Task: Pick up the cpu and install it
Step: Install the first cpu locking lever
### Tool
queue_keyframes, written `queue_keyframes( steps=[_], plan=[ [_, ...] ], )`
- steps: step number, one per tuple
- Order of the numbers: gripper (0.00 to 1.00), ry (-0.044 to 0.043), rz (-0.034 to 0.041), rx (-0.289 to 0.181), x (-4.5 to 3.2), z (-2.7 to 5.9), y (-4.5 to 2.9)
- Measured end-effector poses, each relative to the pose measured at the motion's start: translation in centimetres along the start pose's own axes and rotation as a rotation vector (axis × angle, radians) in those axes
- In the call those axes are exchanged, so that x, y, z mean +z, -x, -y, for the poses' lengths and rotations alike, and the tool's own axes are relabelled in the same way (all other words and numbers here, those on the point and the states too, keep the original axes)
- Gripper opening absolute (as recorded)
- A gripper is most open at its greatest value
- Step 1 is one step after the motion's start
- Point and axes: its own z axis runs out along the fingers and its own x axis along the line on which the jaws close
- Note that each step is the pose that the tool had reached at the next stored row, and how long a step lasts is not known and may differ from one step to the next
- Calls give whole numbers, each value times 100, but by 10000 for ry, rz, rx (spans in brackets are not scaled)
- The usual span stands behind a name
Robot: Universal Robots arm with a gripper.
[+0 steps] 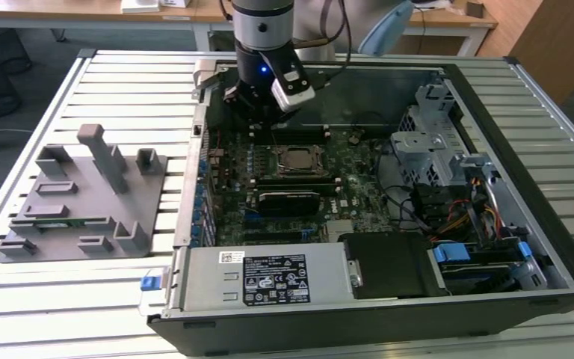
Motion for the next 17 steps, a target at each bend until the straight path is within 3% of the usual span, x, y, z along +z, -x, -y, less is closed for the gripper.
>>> queue_keyframes(
  steps=[4,9,17],
  plan=[
    [11,1,1,-1,-1,-99,-24],
    [11,2,1,-1,-2,-131,-80],
    [11,1,0,-7,0,-205,-51]
  ],
)
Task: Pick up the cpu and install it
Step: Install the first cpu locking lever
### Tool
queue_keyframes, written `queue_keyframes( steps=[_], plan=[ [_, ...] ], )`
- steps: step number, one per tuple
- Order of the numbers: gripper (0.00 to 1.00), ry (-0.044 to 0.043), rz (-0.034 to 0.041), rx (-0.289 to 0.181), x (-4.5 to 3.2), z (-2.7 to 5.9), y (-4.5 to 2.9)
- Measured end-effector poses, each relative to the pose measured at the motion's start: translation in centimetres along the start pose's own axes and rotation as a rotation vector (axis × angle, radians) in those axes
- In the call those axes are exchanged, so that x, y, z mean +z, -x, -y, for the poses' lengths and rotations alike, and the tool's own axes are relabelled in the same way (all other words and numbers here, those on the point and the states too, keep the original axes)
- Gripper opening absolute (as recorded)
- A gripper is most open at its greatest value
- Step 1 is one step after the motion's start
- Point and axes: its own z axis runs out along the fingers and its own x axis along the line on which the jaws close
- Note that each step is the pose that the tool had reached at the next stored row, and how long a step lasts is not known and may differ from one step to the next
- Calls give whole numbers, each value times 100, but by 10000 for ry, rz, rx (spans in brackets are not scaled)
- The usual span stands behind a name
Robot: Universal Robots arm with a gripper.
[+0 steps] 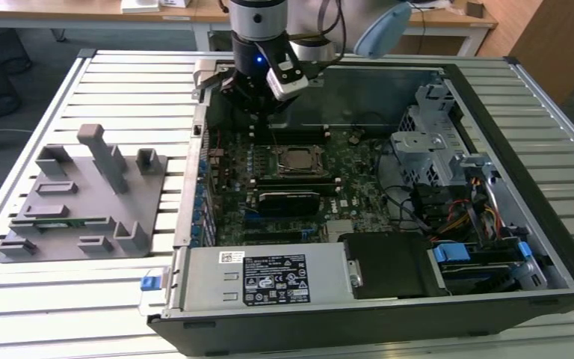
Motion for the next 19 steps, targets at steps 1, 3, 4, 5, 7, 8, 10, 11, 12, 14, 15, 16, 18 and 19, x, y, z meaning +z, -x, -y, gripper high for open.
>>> queue_keyframes(
  steps=[1,3,4,5,7,8,10,11,12,14,15,16,18,19],
  plan=[
    [11,1,0,-5,1,-2,23],
    [11,1,-1,-14,4,-7,88],
    [11,1,-7,-17,7,-9,127],
    [11,0,-8,-18,9,-11,157],
    [11,0,-10,-18,11,-12,188],
    [11,0,-14,-18,11,-13,204],
    [11,0,-22,-19,16,-15,250],
    [11,0,-30,-18,19,-16,285],
    [11,0,-35,-17,23,-17,318],
    [11,105,-46,-17,30,-17,361],
    [11,249,-52,-12,33,-12,368],
    [11,329,-56,-10,38,-6,370],
    [11,345,-54,-10,48,2,370],
    [11,335,-55,-12,51,2,372]
  ],
)
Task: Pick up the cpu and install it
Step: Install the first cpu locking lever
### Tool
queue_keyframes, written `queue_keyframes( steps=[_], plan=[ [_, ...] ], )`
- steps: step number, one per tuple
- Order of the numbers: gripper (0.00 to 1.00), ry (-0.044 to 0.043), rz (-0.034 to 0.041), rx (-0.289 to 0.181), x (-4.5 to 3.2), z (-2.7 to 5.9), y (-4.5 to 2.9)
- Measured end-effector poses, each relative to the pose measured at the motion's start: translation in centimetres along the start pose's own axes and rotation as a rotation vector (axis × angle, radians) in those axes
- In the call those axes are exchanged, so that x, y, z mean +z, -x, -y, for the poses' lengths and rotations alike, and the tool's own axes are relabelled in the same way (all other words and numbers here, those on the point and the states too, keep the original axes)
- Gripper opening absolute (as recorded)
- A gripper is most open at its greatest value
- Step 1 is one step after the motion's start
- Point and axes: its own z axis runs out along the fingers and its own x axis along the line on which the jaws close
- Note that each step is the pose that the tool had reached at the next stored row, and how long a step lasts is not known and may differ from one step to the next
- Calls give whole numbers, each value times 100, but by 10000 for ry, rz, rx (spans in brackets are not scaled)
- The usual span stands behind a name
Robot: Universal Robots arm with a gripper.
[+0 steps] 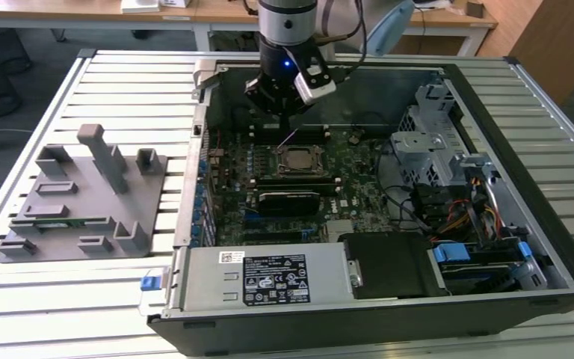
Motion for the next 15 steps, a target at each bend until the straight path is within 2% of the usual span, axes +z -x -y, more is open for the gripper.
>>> queue_keyframes(
  steps=[5,15],
  plan=[
    [11,-11,-5,-244,12,0,35],
    [11,-11,-6,-254,19,-10,94]
  ],
)
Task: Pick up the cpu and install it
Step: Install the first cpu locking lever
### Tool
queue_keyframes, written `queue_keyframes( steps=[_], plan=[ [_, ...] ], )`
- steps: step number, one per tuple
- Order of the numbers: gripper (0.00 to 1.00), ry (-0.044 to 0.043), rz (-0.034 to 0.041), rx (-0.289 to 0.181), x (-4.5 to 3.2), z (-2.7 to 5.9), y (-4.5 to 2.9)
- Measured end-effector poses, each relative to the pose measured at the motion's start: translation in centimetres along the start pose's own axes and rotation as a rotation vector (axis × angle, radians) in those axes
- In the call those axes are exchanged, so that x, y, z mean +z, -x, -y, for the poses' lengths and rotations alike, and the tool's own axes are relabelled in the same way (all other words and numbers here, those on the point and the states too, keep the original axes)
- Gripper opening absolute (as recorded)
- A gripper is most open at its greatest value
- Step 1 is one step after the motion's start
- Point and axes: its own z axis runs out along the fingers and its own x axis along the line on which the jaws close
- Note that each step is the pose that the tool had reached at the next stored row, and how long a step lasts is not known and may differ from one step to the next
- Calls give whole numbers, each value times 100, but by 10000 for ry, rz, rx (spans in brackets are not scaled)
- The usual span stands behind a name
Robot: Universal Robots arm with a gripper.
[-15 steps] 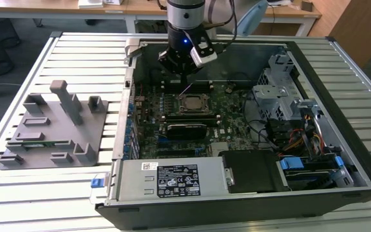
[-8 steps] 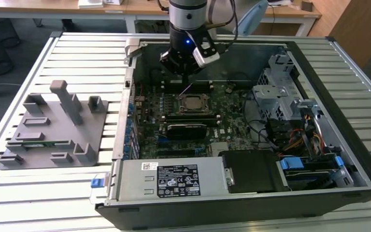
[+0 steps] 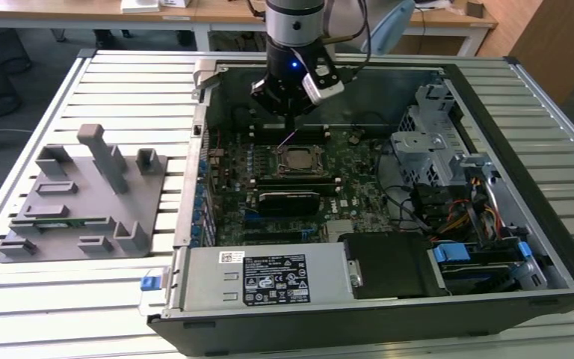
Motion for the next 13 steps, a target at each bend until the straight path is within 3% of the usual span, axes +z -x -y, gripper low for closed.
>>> queue_keyframes(
  steps=[13],
  plan=[
    [11,5,-4,-179,48,-81,107]
  ],
)
